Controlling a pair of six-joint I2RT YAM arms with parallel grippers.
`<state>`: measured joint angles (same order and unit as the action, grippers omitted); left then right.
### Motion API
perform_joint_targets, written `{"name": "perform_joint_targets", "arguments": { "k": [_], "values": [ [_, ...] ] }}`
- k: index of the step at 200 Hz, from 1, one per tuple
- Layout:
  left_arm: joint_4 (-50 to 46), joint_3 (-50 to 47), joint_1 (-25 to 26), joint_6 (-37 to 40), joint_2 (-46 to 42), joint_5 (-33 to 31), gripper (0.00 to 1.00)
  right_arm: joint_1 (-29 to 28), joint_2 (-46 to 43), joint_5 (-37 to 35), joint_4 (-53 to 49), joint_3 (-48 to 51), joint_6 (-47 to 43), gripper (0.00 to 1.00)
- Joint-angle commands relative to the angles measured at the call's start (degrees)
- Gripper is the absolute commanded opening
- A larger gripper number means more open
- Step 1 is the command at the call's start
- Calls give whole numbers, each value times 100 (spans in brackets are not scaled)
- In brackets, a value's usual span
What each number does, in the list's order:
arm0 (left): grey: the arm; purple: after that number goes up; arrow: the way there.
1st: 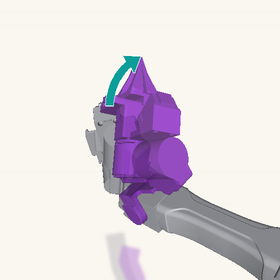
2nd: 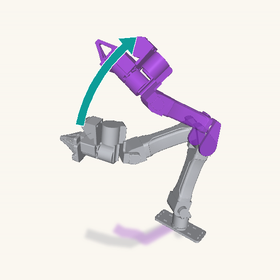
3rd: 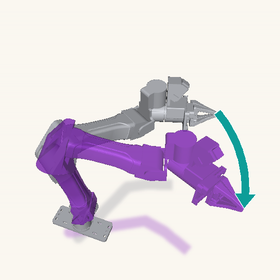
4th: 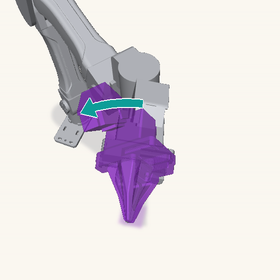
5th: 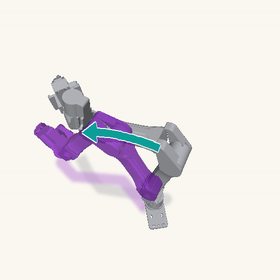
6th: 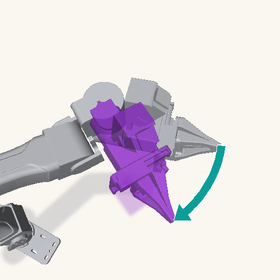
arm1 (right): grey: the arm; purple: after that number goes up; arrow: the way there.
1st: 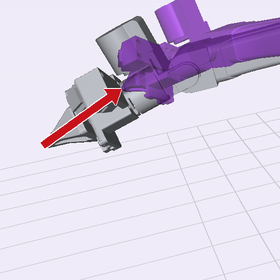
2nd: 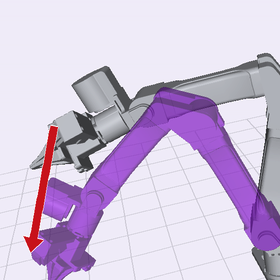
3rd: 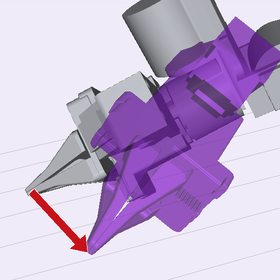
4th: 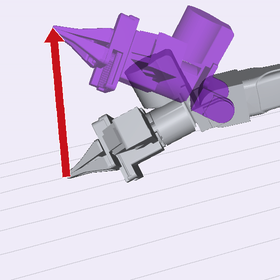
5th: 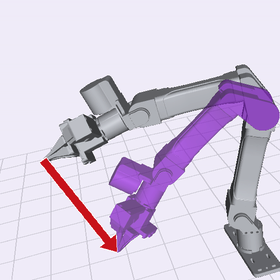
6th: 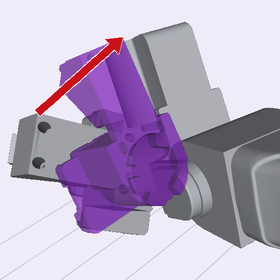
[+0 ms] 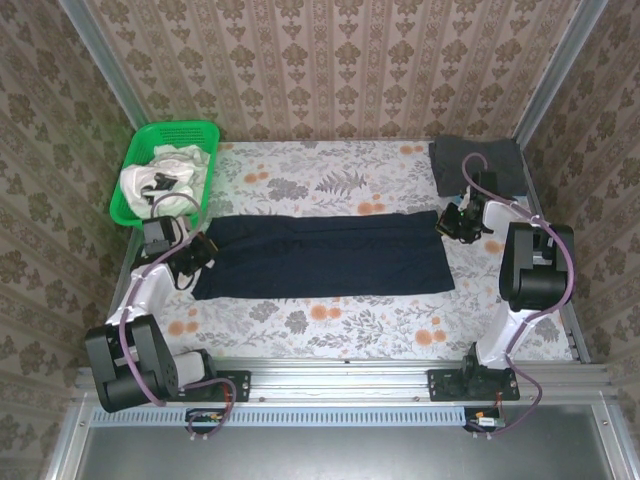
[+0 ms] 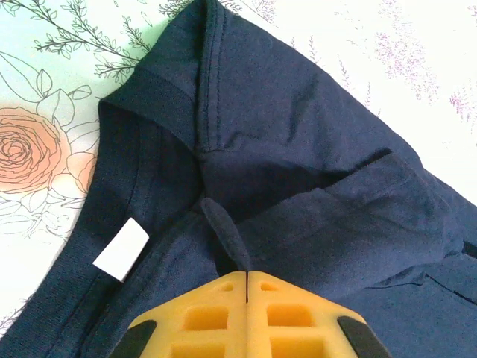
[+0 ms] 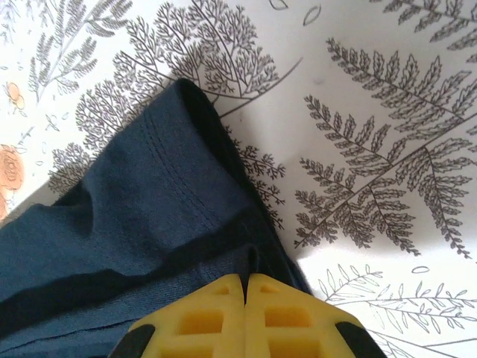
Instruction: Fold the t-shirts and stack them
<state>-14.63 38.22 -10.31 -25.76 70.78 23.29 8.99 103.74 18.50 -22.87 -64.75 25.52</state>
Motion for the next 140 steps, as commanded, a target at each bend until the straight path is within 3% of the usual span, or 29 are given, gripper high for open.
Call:
{"name": "perform_joint_targets", "arguments": {
  "k": [1, 84, 140],
  "values": [
    [-48, -68, -96, -74, 5, -134, 0, -88, -494, -48, -38, 20, 31, 0],
    [-225, -257, -154, 28, 104, -378, 0, -134, -353, -527, -122, 526, 88, 0],
    [-310, -388, -156, 55, -30, -217, 0, -150, -837, -553, -423, 613, -36, 13]
  ]
}}
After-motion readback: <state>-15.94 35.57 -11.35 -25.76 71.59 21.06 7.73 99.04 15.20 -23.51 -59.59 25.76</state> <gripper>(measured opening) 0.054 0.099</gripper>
